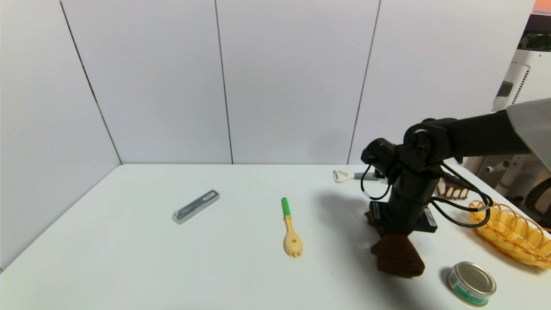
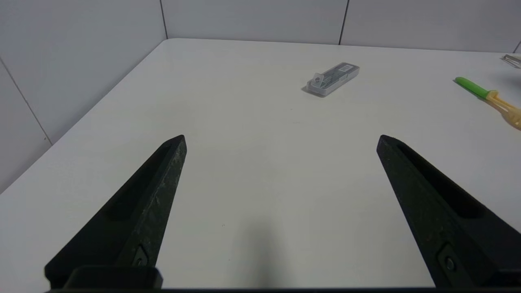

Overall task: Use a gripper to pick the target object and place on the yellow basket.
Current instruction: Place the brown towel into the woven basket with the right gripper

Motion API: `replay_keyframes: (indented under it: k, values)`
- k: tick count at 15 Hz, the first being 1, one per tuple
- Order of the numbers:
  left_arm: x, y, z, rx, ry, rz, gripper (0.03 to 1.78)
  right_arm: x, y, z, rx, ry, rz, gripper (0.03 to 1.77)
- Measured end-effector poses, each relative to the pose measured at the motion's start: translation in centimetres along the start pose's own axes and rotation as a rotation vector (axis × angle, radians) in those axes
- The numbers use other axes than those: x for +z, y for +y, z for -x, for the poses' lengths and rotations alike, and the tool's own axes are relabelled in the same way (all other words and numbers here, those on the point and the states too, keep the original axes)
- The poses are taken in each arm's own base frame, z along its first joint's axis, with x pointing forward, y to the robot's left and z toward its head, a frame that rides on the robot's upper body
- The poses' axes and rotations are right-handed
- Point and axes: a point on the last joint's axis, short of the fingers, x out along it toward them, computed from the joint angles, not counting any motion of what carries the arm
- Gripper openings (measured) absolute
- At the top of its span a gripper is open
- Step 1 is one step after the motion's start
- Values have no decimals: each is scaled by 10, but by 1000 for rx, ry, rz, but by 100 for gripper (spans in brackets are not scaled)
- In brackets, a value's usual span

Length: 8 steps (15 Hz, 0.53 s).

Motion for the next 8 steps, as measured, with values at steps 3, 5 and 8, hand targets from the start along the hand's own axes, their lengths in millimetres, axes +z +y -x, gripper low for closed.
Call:
replay_keyframes:
  k: [3, 5, 8]
  values:
    - [0, 0, 0, 0, 0, 0, 169, 0, -12, 18, 7, -53, 31, 39]
    - [0, 0, 0, 0, 0, 0, 169, -2, -23, 39, 21, -111, 84, 39]
    - [0, 0, 0, 0, 0, 0, 169, -7, -49, 77, 32, -219, 185, 39]
